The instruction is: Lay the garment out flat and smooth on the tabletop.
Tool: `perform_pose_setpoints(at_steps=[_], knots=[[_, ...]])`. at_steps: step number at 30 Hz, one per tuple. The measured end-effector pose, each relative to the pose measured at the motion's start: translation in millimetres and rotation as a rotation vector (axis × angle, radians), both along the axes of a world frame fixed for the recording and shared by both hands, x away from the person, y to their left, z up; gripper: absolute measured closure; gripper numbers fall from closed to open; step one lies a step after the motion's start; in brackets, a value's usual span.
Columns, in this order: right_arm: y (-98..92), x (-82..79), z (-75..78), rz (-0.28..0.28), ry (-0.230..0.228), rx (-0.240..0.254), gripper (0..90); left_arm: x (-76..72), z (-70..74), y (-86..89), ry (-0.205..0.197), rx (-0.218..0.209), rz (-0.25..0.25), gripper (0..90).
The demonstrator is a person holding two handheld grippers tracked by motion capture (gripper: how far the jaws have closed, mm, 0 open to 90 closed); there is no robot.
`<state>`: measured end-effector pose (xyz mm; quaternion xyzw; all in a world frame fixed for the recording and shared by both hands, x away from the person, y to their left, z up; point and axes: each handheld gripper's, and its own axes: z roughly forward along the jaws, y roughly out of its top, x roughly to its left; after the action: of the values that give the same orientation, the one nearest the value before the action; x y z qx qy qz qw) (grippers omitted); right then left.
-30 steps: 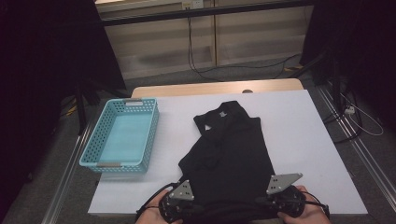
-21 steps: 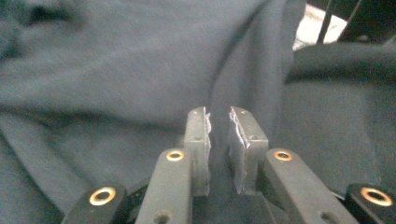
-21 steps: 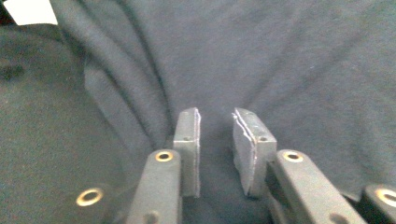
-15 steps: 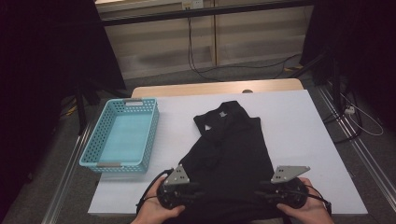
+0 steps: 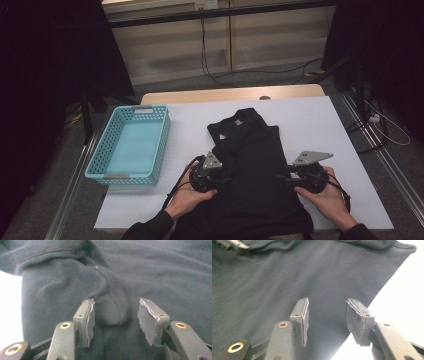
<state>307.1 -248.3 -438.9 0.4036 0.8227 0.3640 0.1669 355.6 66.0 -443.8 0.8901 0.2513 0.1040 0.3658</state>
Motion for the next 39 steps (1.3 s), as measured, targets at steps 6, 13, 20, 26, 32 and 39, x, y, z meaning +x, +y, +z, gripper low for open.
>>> perform_pose_setpoints(at_steps=[6, 13, 20, 26, 32, 39], knots=[[-8.0, 25.0, -3.4, -0.067, -0.008, 0.003, 49.9, 4.1, -4.4, -5.6, -0.023, 0.039, 0.018, 72.3], [-10.9, 35.0, -8.9, -0.086, 0.009, -0.005, 49.7, 15.6, 9.3, 10.6, 0.009, -0.053, 0.066, 82.7], [-13.0, 44.9, -9.2, -0.121, 0.011, -0.012, 51.5, 31.9, 25.0, 30.3, -0.003, -0.121, 0.163, 82.9], [-12.3, 55.2, -7.4, -0.121, -0.002, 0.017, 55.6, 51.0, 23.2, 34.4, -0.021, -0.1, 0.217, 82.8], [-15.5, 70.8, -15.5, -0.164, 0.035, 0.029, 57.7, 65.4, 19.5, 34.3, -0.015, -0.106, 0.262, 82.8], [-18.1, 98.0, -11.5, -0.208, 0.006, 0.02, 57.7, 80.0, 17.3, 35.4, -0.01, -0.095, 0.304, 82.7]])
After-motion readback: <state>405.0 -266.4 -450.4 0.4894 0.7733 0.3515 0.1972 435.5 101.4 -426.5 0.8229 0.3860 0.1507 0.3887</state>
